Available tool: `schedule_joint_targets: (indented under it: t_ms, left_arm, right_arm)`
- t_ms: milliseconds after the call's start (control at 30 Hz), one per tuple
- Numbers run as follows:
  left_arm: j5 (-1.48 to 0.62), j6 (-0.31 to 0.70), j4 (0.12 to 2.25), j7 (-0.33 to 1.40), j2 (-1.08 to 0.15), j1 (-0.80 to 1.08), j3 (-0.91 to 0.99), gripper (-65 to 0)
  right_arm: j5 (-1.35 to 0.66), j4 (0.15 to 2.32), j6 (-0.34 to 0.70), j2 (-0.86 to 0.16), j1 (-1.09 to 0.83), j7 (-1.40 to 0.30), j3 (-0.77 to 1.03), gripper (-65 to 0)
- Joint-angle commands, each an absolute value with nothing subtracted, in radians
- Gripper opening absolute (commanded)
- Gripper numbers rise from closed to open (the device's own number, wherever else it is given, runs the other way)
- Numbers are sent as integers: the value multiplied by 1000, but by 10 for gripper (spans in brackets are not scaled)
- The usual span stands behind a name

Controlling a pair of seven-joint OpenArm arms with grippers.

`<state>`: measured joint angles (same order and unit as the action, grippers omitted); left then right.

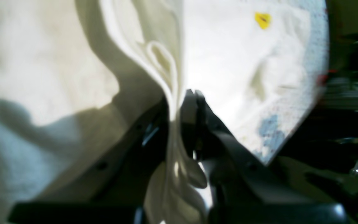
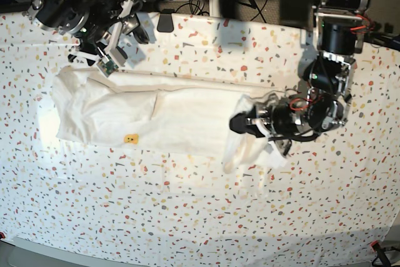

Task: Fold the T-shirt properly
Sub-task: 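Grasp the shirt end with the left gripper and fold it toward the right gripper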

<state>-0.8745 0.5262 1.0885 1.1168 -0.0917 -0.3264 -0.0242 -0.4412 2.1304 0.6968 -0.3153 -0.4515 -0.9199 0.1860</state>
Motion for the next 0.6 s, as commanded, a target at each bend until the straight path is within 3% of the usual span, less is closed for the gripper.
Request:
schedule_joint_targets:
  t_ms: [0, 267, 567]
  left_arm:
    - [-875, 530, 1107, 1095, -70, -342, -20, -650]
    - [-681, 530, 1107, 1015, 40, -316, -20, -650]
    - [-679, 496, 1108, 1021, 55, -325, -20, -650]
  right_arm:
    - [-450, 2151, 698, -324, -449, -898, 190, -308]
    - [-450, 2151, 698, -324, -449, -898, 190, -308]
    - [-450, 2151, 698, -324, -449, -899, 190, -308]
